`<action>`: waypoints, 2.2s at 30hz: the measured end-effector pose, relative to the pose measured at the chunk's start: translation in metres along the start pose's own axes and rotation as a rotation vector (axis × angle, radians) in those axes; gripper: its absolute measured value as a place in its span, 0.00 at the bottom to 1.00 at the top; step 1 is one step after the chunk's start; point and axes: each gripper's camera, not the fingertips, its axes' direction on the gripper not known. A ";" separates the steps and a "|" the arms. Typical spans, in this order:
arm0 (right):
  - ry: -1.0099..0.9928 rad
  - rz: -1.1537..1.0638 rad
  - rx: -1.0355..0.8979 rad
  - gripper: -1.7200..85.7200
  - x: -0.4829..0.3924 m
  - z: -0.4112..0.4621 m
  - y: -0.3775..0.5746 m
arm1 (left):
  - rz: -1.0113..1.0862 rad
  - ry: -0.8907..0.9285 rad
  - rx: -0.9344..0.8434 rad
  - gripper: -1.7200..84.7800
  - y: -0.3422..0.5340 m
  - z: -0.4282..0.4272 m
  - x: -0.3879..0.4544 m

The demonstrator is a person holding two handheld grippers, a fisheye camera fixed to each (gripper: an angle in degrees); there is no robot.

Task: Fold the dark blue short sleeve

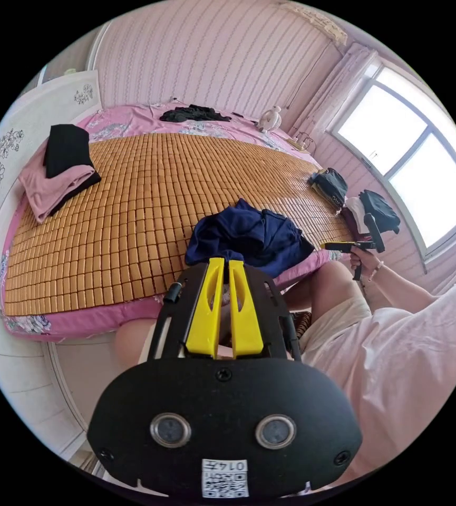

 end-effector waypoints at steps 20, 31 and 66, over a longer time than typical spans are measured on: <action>-0.299 -0.024 0.143 0.03 0.033 -0.121 0.023 | -0.066 0.021 0.179 0.01 0.008 -0.121 0.005; -0.572 -0.420 1.026 0.03 -0.016 -0.502 0.080 | 0.131 0.104 0.961 0.01 -0.032 -0.397 0.058; -0.305 -0.246 1.074 0.03 -0.049 -0.550 -0.018 | 0.089 -0.053 0.885 0.01 -0.230 -0.383 0.095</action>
